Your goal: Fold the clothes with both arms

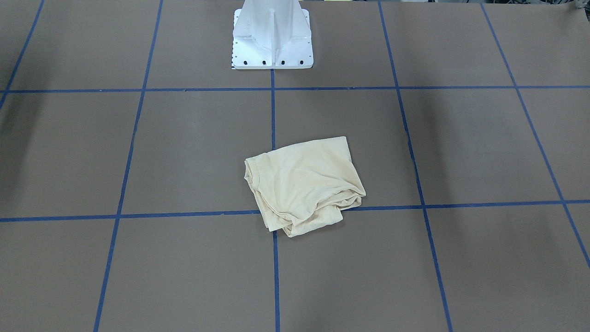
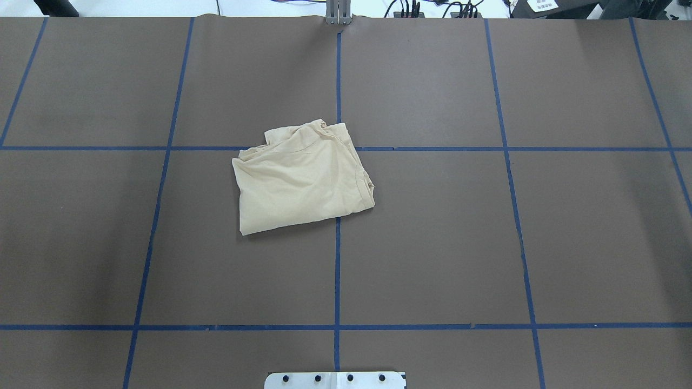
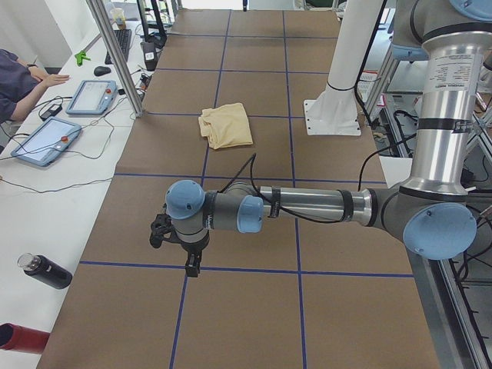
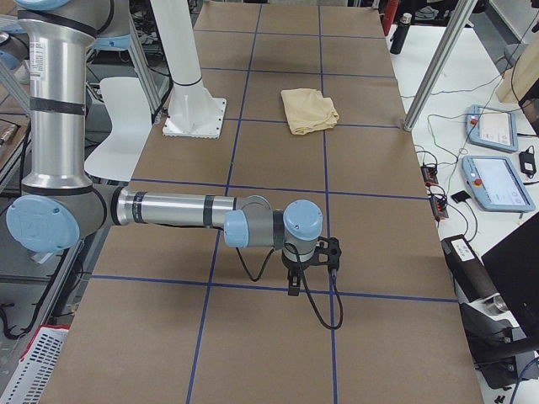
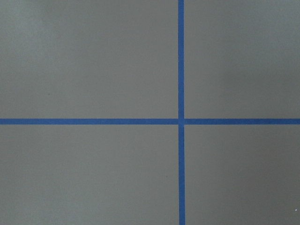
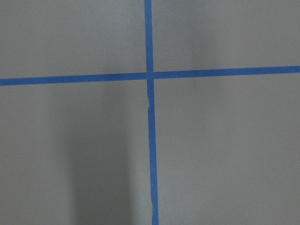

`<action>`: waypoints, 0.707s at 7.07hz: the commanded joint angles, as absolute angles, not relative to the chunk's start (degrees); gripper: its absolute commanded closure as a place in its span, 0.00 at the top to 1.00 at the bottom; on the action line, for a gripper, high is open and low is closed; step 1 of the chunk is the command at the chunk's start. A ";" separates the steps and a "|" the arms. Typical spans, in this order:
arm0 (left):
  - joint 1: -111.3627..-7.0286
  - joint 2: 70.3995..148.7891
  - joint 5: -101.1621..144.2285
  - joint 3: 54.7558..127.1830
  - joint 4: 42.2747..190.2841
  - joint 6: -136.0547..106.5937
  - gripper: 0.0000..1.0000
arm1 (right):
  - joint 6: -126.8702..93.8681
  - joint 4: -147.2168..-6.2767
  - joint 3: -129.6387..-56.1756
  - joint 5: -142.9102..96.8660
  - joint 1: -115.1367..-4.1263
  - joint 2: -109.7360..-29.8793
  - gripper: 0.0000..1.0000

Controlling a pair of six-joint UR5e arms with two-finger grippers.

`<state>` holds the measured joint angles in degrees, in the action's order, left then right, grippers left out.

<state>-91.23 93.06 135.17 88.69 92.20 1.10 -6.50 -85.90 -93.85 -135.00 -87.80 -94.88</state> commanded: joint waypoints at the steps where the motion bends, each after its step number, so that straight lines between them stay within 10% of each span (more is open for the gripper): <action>1: -91.23 92.99 135.61 88.42 92.46 1.58 1.00 | -6.50 -85.87 -93.87 -135.00 -87.80 -94.83 1.00; 5: -91.23 93.08 135.70 88.33 92.46 1.32 1.00 | -6.50 -85.87 -93.87 -135.88 -87.80 -94.83 1.00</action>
<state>-91.23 93.04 135.70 88.39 92.46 1.45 -6.51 -85.87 -93.87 -135.78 -87.80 -94.84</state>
